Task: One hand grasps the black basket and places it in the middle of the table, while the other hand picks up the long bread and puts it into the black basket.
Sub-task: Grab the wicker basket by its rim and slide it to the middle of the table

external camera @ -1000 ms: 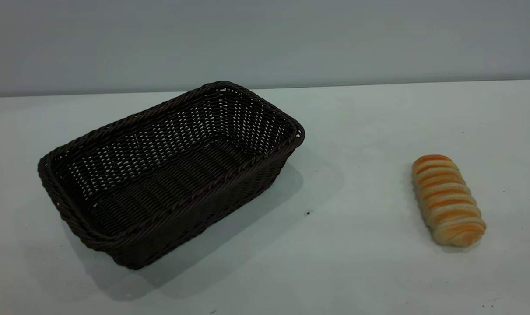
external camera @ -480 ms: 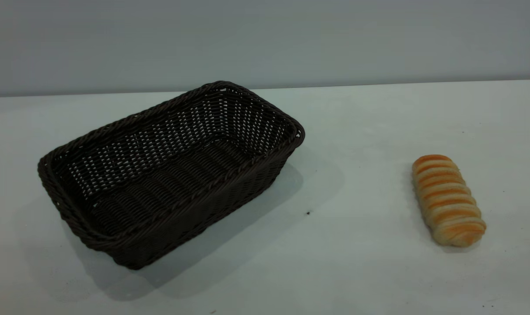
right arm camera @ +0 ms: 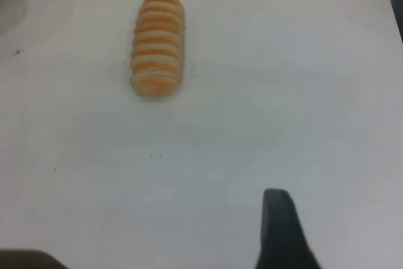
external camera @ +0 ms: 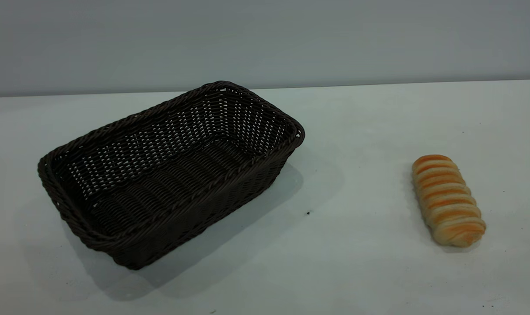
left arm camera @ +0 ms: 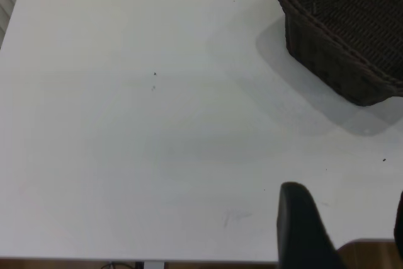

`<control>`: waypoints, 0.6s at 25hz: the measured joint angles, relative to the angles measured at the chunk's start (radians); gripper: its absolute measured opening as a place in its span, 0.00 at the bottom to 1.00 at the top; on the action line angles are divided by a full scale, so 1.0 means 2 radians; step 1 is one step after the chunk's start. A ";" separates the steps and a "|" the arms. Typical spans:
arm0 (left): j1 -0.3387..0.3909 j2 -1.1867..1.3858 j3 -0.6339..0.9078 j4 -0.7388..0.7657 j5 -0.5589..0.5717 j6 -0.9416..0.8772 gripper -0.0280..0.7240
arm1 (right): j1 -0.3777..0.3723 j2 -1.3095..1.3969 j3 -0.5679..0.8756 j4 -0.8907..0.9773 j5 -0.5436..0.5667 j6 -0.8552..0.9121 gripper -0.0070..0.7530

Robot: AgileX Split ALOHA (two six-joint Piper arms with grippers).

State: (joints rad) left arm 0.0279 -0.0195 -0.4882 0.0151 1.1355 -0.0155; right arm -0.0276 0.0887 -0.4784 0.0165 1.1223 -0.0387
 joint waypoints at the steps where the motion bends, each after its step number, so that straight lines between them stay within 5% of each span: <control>1: 0.000 0.000 0.000 0.000 0.000 0.000 0.60 | 0.000 0.000 0.000 0.000 0.000 0.000 0.59; 9: 0.000 0.000 -0.001 0.000 -0.002 0.000 0.60 | 0.000 0.000 -0.002 0.001 -0.006 -0.001 0.59; 15: 0.000 0.013 -0.033 -0.022 -0.033 -0.020 0.60 | 0.000 0.033 -0.021 0.028 -0.065 -0.016 0.59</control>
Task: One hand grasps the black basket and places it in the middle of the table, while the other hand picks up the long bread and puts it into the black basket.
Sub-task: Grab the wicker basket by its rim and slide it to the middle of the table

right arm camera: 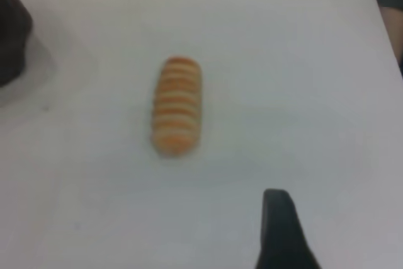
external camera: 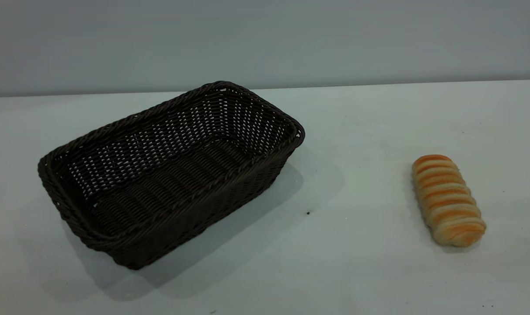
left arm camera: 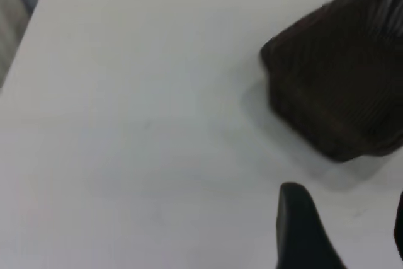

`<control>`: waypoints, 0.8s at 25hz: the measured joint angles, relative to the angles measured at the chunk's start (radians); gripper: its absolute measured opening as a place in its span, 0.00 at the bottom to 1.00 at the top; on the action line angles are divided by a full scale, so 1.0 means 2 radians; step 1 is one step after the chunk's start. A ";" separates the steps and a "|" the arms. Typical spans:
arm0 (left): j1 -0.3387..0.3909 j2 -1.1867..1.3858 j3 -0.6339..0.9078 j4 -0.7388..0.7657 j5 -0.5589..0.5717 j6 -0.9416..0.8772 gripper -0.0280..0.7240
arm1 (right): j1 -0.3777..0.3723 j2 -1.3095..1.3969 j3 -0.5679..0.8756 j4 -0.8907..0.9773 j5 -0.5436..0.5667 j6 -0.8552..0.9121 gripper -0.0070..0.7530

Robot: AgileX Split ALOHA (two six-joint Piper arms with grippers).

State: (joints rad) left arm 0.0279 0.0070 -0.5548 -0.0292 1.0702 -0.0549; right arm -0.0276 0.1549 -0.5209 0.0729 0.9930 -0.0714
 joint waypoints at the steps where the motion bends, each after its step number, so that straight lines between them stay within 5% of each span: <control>1: 0.000 0.016 -0.001 -0.006 0.000 0.000 0.60 | 0.000 0.018 0.000 0.006 -0.008 -0.008 0.59; 14: 0.000 0.468 -0.055 -0.035 -0.108 -0.008 0.60 | 0.000 0.223 0.000 0.094 -0.115 -0.115 0.59; 20: 0.000 0.690 -0.136 -0.065 -0.146 0.002 0.73 | 0.000 0.226 0.000 0.097 -0.129 -0.116 0.59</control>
State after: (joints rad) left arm 0.0279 1.3865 -0.8260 -0.1589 0.7776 -0.0514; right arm -0.0276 0.6063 -0.5207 0.2670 0.7359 -0.3030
